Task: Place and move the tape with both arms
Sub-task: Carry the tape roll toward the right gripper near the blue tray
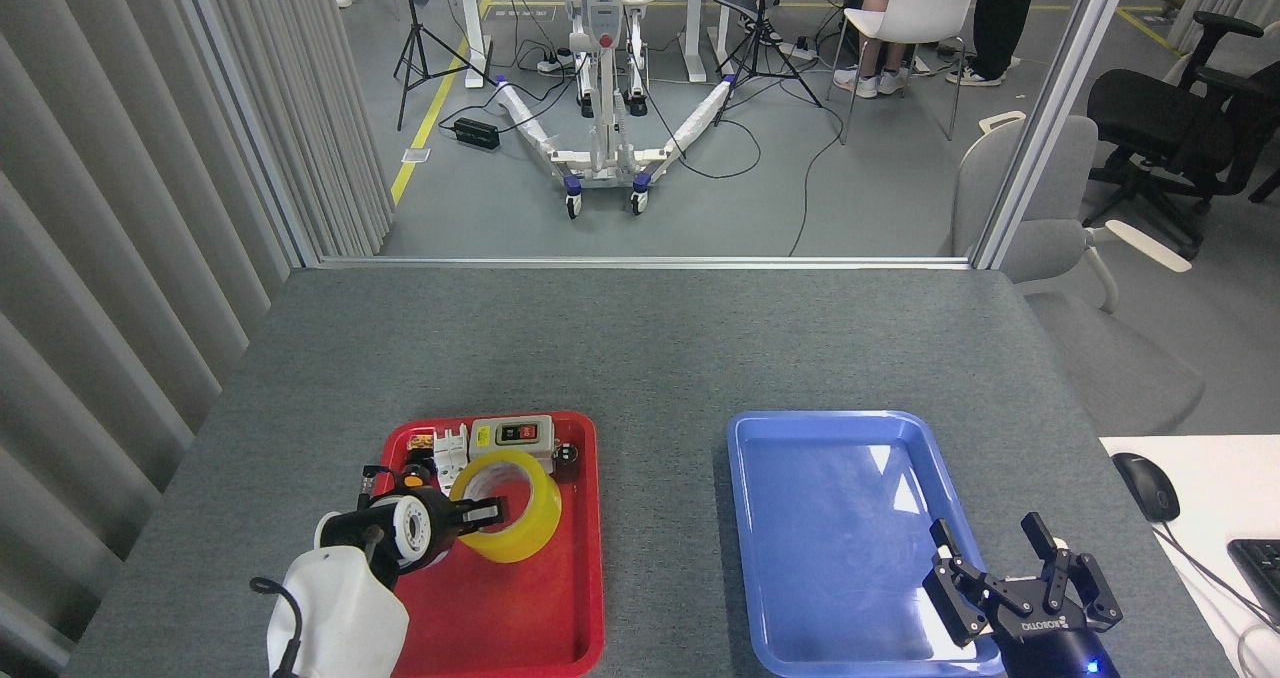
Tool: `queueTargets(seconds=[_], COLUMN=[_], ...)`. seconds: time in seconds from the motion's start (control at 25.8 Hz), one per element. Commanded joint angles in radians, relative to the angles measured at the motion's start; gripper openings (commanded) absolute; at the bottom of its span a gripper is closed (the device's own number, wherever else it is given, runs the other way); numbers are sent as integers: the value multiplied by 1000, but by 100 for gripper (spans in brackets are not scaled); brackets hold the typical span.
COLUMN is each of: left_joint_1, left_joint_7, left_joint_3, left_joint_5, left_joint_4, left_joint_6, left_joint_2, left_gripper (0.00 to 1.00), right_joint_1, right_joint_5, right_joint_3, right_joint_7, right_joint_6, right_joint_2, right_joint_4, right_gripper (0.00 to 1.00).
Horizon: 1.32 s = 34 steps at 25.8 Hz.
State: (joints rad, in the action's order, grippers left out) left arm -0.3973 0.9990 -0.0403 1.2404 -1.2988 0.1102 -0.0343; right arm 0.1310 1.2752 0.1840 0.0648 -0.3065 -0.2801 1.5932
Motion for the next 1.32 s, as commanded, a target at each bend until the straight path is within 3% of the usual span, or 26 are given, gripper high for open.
queueTargets(seconds=[0.0, 0.12, 0.27, 0.35, 0.46, 0.58, 0.77, 0.89, 1.01, 1.28], left_joint_1=[55, 120, 189, 224, 262, 291, 362, 391, 397, 396], left_joint_7=[-122, -91, 20, 50, 86, 101, 107, 122, 125, 125], left_joint_3=[-69, -72, -50, 8, 88, 178, 313, 327, 329, 332], left_joint_5=[-475, -805, -1135, -1220, -1306, -1334, -1334, -1326, -1325, -1306], left_joint_4=[-112, -197, -208, -226, -266, -284, -323, -333, -343, -338], left_joint_6=[19, 9, -44, -92, -162, -228, -299, -305, -305, -305], left_joint_2=[-3, 11, 10, 7, 4, -7, -10, -29, -41, -52], left_gripper=[0, 0, 0, 0, 0, 0, 0, 0, 0, 0], right_joint_1=[-1, -4, -2, -2, -13, -76, -131, -146, -145, -152], right_joint_5=[0, -3, -19, -80, -201, -283, -292, -293, -295, -300], right_joint_3=[-1, -3, -41, -100, -221, -371, -577, -659, -666, -655], right_joint_7=[1, 3, 10, 12, 15, 16, 53, 101, 124, 193], right_joint_6=[-19, -20, -49, -80, -120, -120, -129, -160, -235, -293], right_joint_2=[-2, -8, -21, -76, -238, -361, -528, -613, -648, -649], right_joint_4=[1, 1, 4, 4, 5, 5, 85, 160, 183, 182], right_gripper=[100, 100, 99, 99, 99, 99, 99, 99, 99, 99])
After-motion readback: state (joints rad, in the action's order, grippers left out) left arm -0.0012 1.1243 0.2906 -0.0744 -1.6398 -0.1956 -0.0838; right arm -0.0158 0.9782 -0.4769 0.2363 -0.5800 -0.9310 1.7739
